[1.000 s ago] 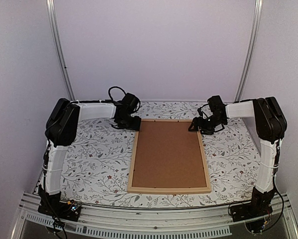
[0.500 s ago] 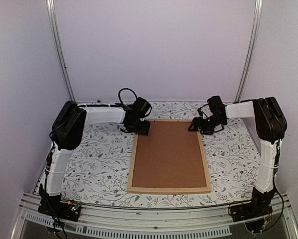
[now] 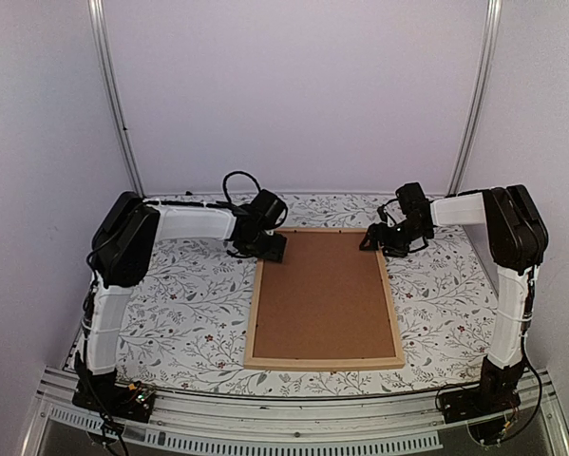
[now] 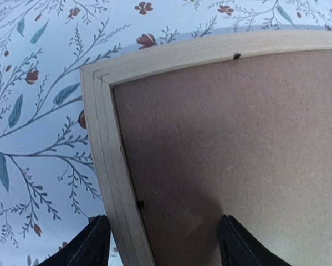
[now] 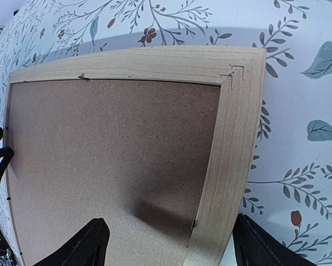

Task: Put the photo into the frame
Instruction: Rotate the photo frame at the center of the board.

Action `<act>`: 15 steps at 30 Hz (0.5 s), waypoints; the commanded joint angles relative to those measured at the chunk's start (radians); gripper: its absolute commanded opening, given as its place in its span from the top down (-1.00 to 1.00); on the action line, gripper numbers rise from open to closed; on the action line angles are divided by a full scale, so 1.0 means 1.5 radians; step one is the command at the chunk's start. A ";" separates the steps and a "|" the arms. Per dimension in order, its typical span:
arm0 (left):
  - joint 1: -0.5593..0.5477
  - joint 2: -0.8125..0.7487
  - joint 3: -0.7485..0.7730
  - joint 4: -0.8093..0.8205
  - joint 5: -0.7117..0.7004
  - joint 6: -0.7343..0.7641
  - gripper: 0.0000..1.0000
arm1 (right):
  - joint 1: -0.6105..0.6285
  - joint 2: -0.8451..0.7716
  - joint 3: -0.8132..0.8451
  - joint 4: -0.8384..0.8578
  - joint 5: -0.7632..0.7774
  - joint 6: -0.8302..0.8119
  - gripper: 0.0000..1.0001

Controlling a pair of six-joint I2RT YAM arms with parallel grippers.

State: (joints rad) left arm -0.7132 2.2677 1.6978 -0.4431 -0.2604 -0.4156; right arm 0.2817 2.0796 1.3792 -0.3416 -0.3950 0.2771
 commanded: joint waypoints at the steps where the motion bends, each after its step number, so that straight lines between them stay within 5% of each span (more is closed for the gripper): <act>1: 0.007 -0.049 -0.067 0.005 0.081 0.006 -0.39 | 0.029 0.002 -0.023 -0.020 -0.030 0.008 -0.61; 15: 0.061 -0.147 -0.207 0.111 0.187 -0.011 -0.44 | -0.032 -0.072 -0.024 -0.036 -0.012 0.008 -0.61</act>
State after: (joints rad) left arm -0.6327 2.0739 1.4094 -0.3183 -0.0193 -0.4290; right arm 0.2634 2.0335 1.3376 -0.3595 -0.4126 0.2817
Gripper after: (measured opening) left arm 0.720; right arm 0.807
